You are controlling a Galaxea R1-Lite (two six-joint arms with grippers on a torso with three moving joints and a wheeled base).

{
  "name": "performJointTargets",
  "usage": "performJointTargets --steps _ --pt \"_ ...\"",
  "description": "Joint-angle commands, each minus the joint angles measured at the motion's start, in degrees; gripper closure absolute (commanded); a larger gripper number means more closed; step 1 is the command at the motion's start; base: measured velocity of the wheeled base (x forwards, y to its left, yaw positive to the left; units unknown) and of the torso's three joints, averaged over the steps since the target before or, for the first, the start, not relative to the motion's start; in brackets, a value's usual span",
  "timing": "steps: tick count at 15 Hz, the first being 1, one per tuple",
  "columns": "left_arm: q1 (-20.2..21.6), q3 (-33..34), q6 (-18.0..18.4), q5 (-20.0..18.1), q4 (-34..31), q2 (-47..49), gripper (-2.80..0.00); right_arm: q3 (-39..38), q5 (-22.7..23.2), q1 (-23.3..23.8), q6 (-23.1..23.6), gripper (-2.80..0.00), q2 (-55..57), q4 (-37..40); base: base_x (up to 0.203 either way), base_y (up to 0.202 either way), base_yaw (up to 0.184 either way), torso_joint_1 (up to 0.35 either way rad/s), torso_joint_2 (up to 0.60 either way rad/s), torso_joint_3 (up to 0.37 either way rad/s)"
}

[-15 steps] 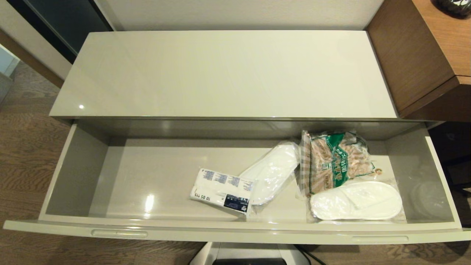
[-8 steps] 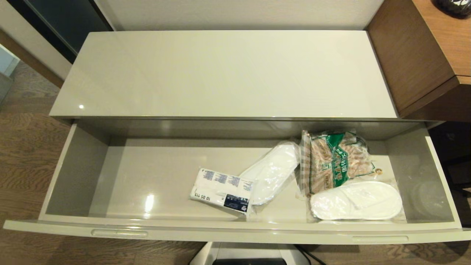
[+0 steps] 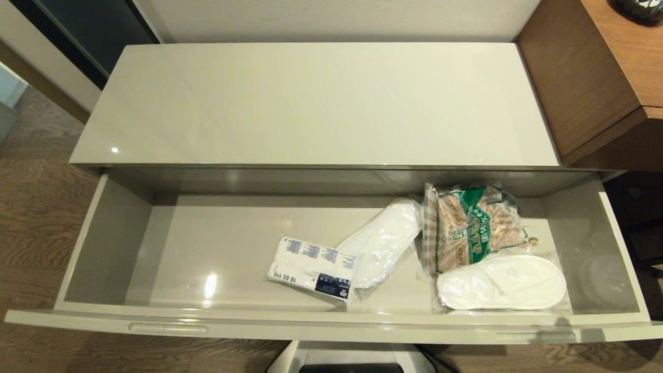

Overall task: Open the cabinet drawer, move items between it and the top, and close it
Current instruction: Take out the disposable slippers from the drawer

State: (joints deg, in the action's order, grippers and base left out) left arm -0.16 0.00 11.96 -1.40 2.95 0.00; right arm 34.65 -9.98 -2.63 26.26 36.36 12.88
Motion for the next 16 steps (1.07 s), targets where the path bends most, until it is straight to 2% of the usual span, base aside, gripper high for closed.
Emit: performJointTargets --steps 1,4,8,13,16 --pt "-0.02 0.00 0.08 0.00 0.04 0.09 0.00 -1.77 1.31 -3.18 2.64 0.00 7.15 -1.44 0.000 0.000 0.000 0.000 0.00 0.000" --pt "-0.02 0.00 0.08 0.00 0.04 0.09 0.00 -2.25 1.65 -10.26 4.92 0.00 12.64 0.67 0.000 0.000 0.000 0.000 0.00 0.000" --pt "-0.02 0.00 0.08 0.00 0.04 0.09 0.00 -3.91 1.67 -13.39 5.38 0.00 18.23 1.36 0.000 0.000 0.000 0.000 0.00 0.000" --pt "-0.02 0.00 0.08 0.00 0.04 0.09 0.00 -12.77 0.87 -13.62 4.54 0.00 28.62 -15.58 0.000 0.000 0.000 0.000 0.00 0.000" --pt "-0.02 0.00 0.08 0.00 0.04 0.09 0.00 -12.39 -0.18 -13.61 -1.99 0.00 38.80 -20.57 0.000 0.000 0.000 0.000 0.00 0.000"
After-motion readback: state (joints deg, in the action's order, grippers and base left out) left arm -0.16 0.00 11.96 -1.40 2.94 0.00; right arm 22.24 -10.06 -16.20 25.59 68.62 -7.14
